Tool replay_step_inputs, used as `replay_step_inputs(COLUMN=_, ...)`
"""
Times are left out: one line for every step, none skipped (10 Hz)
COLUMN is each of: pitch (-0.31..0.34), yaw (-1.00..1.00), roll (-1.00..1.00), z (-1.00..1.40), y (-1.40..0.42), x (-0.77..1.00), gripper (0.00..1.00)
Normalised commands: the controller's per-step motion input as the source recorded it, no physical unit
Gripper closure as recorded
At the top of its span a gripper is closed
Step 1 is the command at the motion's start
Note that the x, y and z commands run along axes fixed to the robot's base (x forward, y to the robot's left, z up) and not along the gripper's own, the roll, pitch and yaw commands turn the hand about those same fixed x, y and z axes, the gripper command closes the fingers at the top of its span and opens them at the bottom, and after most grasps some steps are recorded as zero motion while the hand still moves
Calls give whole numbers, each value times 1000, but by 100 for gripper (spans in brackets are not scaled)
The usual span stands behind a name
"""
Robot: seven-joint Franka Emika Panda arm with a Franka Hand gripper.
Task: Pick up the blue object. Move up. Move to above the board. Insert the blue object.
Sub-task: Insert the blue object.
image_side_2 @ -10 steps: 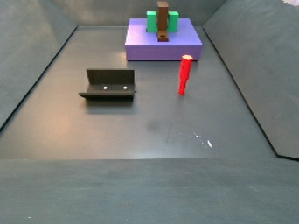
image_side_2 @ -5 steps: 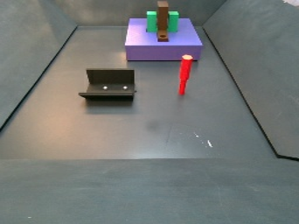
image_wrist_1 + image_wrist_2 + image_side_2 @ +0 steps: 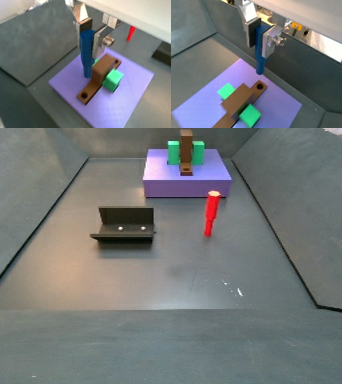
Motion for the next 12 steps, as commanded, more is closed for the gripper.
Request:
replay_step_inputs(pitch=47, yaw=-17, roll=19, z=-749, y=0, x=103, gripper=100)
replay_step_inputs(pitch=27, yaw=0, roll=126, z=-711, y=49, x=0, gripper=100)
replay_step_inputs(pitch=0, yaw=80, roll=217, z=-589, y=74, x=0, gripper=100)
replay_step_inputs(pitch=-4, yaw=251, roll=146, z=-317, y=-111, x=0, gripper=100)
replay_step_inputs(pitch=0, yaw=103, roll=146, z=-209, y=-309, x=3, gripper=100)
replay_step_inputs(pitch=1, yaw=0, roll=120, z=-229, y=-240, x=0, gripper=100)
replay_step_inputs(pitch=7, yaw=0, roll=123, z=-263, y=-114, x=0, gripper=100)
replay_step_inputs(pitch=11, yaw=0, roll=116, z=-383, y=-134, x=103, gripper=100)
replay_step_inputs(pitch=4, yaw=0, roll=73, z=-457, y=-43, x=157, gripper=100)
replay_step_inputs(pitch=7, yaw=0, roll=44, z=-389, y=-3, x=129, gripper=100)
replay_step_inputs(pitch=24, yaw=0, roll=54, z=-334, y=0, x=94, gripper=100)
replay_step_inputs(pitch=33, yaw=0, roll=64, z=-317, y=0, x=40, gripper=100)
